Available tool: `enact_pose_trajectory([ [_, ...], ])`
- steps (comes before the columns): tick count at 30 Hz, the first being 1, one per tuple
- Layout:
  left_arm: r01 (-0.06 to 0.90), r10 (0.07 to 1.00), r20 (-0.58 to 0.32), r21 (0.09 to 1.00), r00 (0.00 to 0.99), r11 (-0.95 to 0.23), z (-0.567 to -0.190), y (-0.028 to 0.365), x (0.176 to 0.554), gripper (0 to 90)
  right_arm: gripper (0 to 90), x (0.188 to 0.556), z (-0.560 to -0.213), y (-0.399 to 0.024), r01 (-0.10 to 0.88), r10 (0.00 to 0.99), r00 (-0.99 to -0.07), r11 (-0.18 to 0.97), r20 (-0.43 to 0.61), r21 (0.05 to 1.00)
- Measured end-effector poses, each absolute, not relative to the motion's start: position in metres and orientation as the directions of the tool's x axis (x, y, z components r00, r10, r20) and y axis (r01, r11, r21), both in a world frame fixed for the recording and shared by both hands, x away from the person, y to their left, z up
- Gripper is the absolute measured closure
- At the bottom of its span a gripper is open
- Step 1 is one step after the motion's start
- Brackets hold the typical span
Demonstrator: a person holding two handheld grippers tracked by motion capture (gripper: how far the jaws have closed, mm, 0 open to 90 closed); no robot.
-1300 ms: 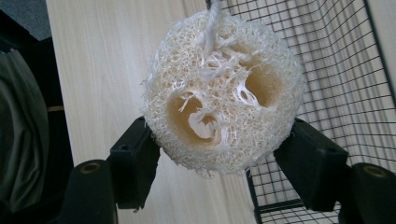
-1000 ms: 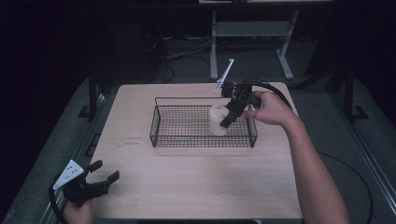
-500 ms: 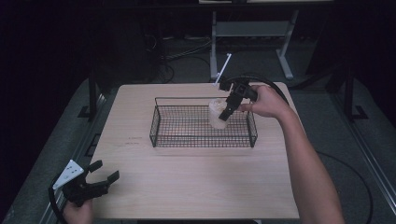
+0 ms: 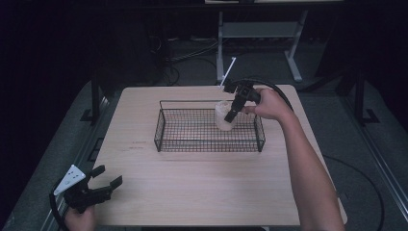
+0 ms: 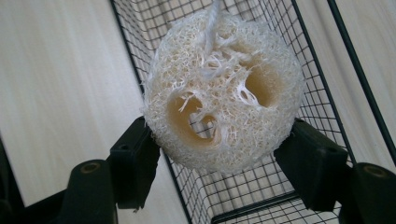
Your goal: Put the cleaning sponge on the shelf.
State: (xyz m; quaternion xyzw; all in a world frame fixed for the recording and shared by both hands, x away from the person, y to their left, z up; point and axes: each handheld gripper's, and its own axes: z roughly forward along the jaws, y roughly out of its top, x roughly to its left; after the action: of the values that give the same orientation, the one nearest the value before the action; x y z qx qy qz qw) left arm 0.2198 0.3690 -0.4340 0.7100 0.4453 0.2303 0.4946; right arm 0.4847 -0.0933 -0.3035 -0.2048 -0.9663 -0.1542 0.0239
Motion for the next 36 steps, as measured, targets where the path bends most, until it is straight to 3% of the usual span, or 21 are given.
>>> enact_pose_trajectory([
  [36,0.407,0.862,-0.117,0.907,0.494,-0.110,-0.434,0.371,0.219,14.1,31.2,0.501,-0.367,-0.103,0.471,0.445,-0.882,0.844,0.156,0.256],
])
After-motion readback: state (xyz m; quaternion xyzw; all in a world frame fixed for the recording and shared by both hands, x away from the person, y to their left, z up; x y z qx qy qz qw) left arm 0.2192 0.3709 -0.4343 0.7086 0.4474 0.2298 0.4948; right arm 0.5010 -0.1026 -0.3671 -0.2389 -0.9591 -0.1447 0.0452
